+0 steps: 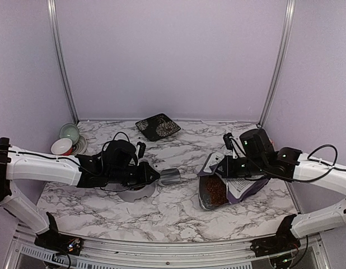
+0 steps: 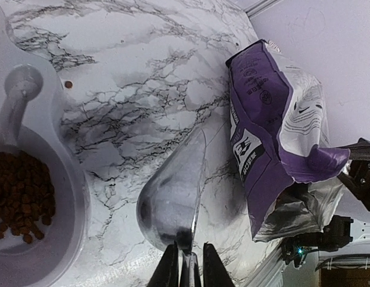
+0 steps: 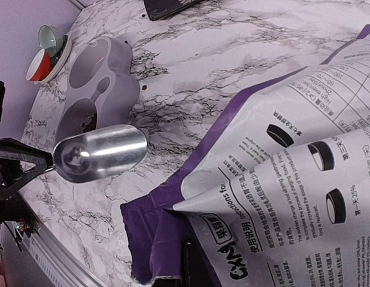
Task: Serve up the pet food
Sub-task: Place the spatula at the center of the board.
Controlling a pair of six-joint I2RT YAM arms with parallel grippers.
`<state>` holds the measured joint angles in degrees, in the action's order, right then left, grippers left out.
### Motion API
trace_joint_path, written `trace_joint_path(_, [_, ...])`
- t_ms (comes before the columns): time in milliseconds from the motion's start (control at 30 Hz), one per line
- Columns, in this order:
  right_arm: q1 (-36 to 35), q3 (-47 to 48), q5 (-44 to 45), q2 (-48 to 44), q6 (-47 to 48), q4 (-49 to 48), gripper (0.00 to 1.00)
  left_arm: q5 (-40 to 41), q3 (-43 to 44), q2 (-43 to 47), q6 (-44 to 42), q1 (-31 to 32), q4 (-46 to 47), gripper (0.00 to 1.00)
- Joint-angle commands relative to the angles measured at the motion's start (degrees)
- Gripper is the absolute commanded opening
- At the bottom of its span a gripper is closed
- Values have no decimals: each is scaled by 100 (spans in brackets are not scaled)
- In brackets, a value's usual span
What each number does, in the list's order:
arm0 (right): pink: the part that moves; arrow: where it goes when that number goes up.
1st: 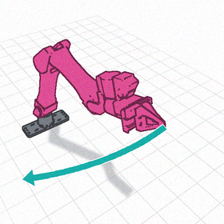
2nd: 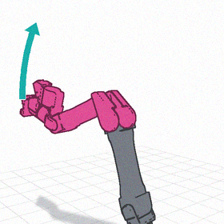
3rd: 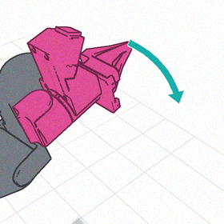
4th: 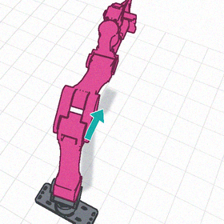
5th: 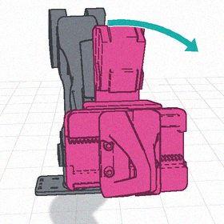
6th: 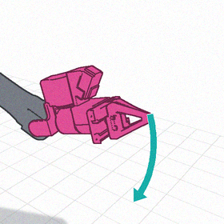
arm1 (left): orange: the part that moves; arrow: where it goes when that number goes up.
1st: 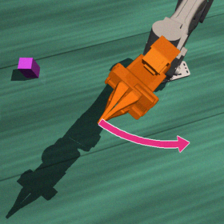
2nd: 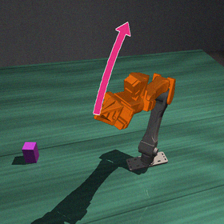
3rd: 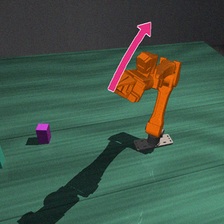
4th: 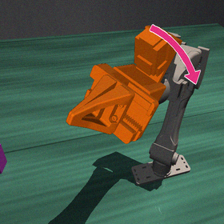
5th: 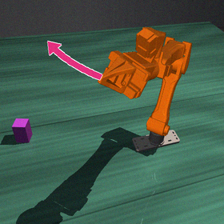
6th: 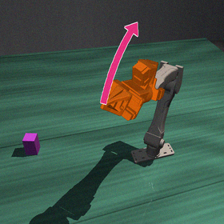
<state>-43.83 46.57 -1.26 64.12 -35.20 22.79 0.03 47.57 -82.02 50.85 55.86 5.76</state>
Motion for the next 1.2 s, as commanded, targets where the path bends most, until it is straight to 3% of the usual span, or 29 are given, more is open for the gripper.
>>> trace_joint_path(0, [68,-35,124,-391,-57,-121,0,-210,530,-597,83,264,612,0])
trace_joint_path(367, [64,-152,283,-567,-4,24,0,-462,547,-1720,530,579,1400,0])
trace_joint_path(833, [66,-220,334,-554,-31,48,0,-588,45,-2179,889,683,2043,1])
trace_joint_path(1167, [68,-214,346,-556,-91,85,0,-586,-421,-2199,1060,709,2360,20])
